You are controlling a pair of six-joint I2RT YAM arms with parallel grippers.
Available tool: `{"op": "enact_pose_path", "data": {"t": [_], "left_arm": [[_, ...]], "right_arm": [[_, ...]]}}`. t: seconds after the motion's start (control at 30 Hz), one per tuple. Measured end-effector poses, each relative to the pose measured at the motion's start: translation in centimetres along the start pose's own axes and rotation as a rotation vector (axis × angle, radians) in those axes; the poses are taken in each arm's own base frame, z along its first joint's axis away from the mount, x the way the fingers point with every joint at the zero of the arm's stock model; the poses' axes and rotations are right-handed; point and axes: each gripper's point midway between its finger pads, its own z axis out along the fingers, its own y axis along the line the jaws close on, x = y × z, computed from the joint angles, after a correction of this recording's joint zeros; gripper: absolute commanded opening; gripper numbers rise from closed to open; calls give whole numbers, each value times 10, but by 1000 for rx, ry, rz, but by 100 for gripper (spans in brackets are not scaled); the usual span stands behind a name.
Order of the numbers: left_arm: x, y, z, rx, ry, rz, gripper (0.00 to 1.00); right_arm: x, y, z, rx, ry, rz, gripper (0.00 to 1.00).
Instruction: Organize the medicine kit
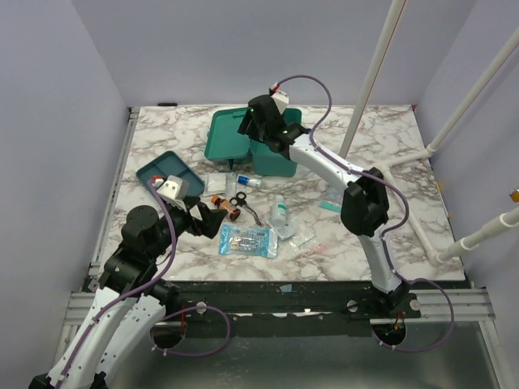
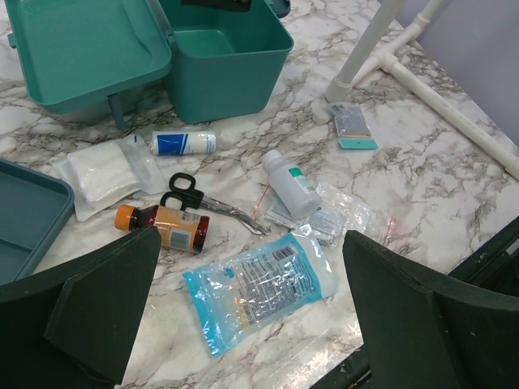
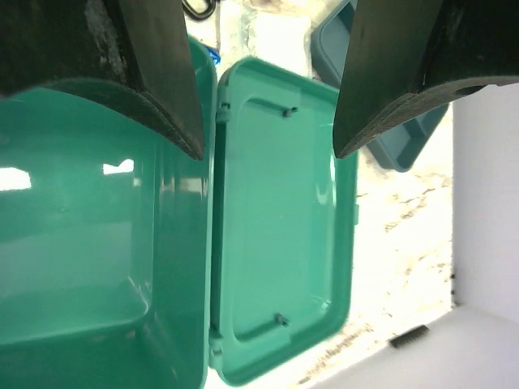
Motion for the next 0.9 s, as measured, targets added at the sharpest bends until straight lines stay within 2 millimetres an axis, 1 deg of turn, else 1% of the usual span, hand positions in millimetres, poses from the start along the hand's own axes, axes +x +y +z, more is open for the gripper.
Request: {"op": "enact_pose_path", "data": {"t": [0.1,0.2,0.3,0.4,0.5,0.67,0.8,0.9], "left_arm": [[1,0,1,-1,4,-1,99],[1,1,1,-2,7,-1,99],[3,1,1,-4,13,-2,98],[3,1,1,-4,14,-2,98],[3,1,2,-5,17,-2,99],[4,2,2,-6,19,-2,99],[2,1,2,-5,18,-1,99],[0,1,2,-4,14,0,98]], "right_arm": [[-26,7,-25,-22,-49,-17,68],[-43,11,-50,-40,-76,-44,68],[-51,7,-71,-47,-83,-80,68],[-48,-5,-89,-38,-69,-130,68],[-37,-20,-106,-39,-27,-197,68],[-2,-37,-140,-109,105,-337,68],[39,-51,-169,-134,228,-480,67],[73,-74,-187,-107,326,-556,67]]}}
